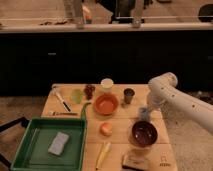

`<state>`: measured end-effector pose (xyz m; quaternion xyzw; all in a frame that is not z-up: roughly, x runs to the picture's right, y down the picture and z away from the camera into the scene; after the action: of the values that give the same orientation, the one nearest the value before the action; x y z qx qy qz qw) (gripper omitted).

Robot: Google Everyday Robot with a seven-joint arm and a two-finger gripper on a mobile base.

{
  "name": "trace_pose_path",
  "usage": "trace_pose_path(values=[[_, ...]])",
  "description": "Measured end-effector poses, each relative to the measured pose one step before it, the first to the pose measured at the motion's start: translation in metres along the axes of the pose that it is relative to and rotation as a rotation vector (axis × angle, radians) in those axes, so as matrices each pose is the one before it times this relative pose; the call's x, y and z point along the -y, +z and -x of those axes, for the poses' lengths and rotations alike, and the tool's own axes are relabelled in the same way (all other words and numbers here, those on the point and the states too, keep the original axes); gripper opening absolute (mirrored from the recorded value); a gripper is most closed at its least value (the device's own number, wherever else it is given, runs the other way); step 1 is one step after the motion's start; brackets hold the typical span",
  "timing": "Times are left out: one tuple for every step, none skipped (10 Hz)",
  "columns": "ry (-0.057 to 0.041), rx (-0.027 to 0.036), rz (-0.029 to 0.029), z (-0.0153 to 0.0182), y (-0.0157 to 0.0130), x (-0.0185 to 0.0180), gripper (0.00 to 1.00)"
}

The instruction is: Place towel in purple bowl

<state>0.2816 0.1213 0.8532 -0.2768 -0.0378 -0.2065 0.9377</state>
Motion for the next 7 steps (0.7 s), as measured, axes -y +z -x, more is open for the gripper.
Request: trace_pose_path(values=[[-0.00392, -0.0043, -0.00674, 0.00383, -0.00624, -0.00069, 0.0], [-0.00481, -0.00218, -0.00727, 0.00359, -0.00605, -0.00095, 0.0], [-0.01707, -0.00003, -0.01279, 0.00874, -0.01226, -0.00359, 0.0], [-0.00864, 0.00152, -0.01006, 0.0051, -0.00982, -0.002, 0.0], [-0.00228, -0.00232, -0.00247, 0.0005, -0.00386, -0.00307, 0.0], [-0.00401, 0.00327, -0.00061, 0.00273, 0.00033, 0.00235, 0.0], [-0.0002, 0.0023, -0.00127, 0.001, -0.0003, 0.00063, 0.0]])
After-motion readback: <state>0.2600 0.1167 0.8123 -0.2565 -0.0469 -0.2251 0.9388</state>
